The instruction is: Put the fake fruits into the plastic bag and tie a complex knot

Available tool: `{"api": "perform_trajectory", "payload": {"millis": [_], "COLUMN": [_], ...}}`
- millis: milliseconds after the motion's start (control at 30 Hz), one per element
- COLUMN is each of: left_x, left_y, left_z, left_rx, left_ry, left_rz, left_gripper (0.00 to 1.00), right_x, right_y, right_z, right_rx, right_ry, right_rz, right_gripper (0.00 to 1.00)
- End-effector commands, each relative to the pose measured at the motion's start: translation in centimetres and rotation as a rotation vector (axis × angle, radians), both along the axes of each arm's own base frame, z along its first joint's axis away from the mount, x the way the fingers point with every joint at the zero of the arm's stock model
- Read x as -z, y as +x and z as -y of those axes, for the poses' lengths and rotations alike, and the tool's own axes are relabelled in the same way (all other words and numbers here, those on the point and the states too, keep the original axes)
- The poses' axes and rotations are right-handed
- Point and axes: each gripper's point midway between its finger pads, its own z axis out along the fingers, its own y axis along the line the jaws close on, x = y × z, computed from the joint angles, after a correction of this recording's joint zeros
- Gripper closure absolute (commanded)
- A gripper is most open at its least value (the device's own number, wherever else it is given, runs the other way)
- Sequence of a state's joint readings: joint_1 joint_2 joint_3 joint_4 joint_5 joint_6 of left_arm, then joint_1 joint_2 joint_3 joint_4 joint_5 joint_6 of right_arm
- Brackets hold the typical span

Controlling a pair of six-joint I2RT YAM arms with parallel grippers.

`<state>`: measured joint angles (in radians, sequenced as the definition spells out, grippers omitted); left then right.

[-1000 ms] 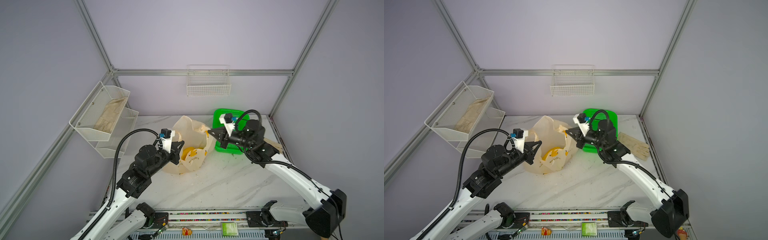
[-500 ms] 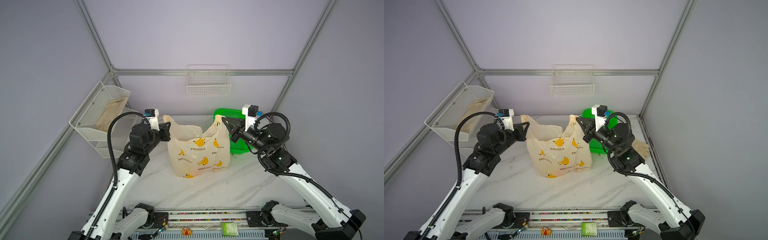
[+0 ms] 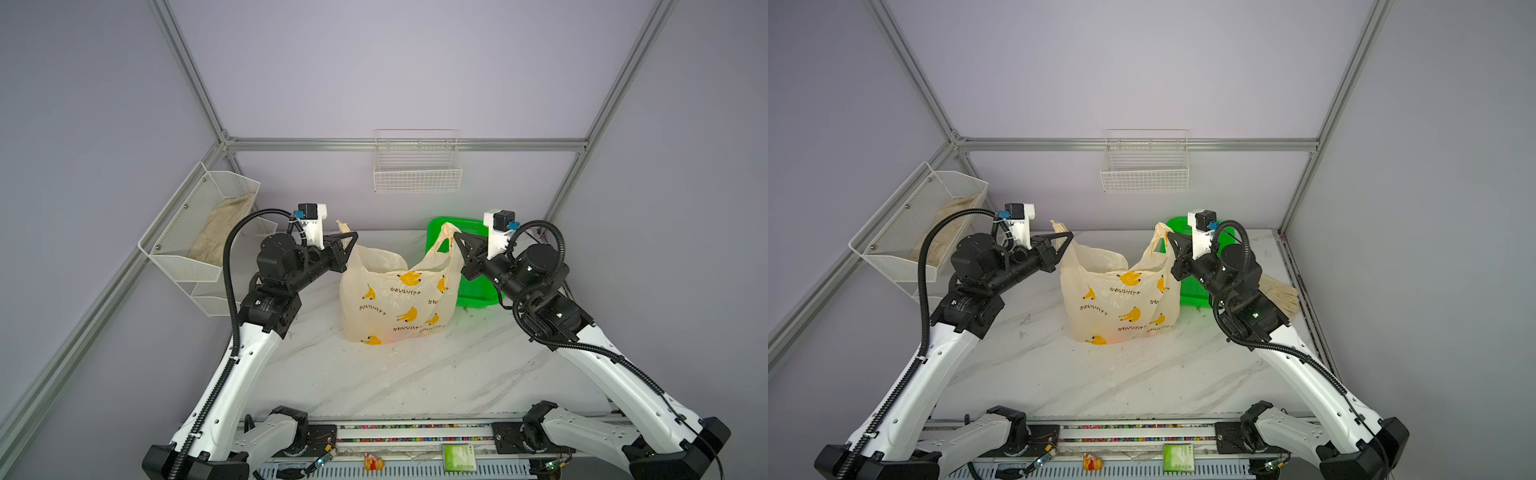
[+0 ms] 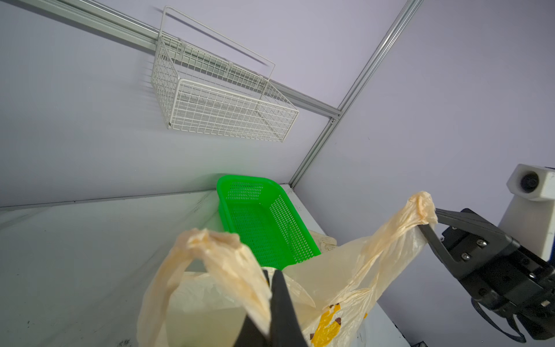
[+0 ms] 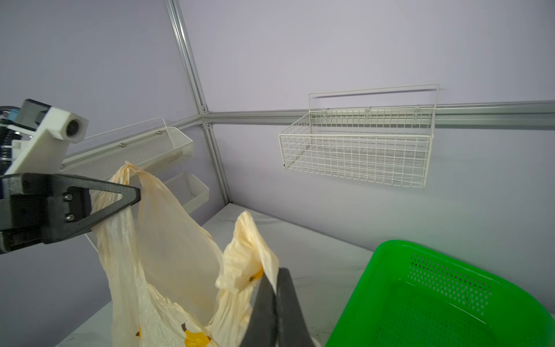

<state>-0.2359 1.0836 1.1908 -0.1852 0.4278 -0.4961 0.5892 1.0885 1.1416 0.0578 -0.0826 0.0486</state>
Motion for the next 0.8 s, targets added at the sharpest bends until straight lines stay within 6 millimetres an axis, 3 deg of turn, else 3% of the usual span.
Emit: {"api": "perform_trajectory", "payload": {"millis": [0,67,133,267,333,467,567,667,767], "left_x": [1.2,2.0,2.2,2.0,1.8,1.6,1.4,1.4,1.4], "left_y": [-0.4,-0.3,-0.2,-0.3,-0.6,-0.9,-1.2,-1.2,-1.3], "left_z": [0.3,0.3,0.2,0.3,0.3,0.2,0.1,0.1,0.2], "left_rx": [0.03,0.031,0.019,0.031,0.036,0.035,0.032,0.036,0.043], "left_ry": [0.007,0.016,0.024,0.02,0.019,0.027,0.033,0.036,0.036], "left_rz": [0.027,0.025,0.031,0.039,0.047,0.059,0.065,0.061,0.057], "left_gripper": [1.0,1.0,1.0,1.0,1.0,1.0,1.0,1.0,1.0], "right_x": [2.0,2.1,0.9,-2.2,-3.6,-6.3,-6.8,-5.0,-1.6], "right_y": [0.8,1.2,1.3,0.5,0.0,-2.4,-5.3,-7.5,-9.4], "right_z": [0.7,1.5,1.8,0.4,-0.6,-3.6,-7.3,-10.8,-14.3], "right_rx": [0.056,0.105,0.127,0.054,0.036,-0.009,-0.141,-0.305,-0.485], "right_ry": [-0.045,-0.06,-0.092,-0.091,-0.106,-0.131,-0.148,-0.178,-0.202], "right_rz": [-0.028,-0.029,0.006,0.066,0.108,0.214,0.28,0.285,0.245], "right_gripper": [1.0,0.95,0.76,0.52,0.33,0.31,0.3,0.3,0.29]}}
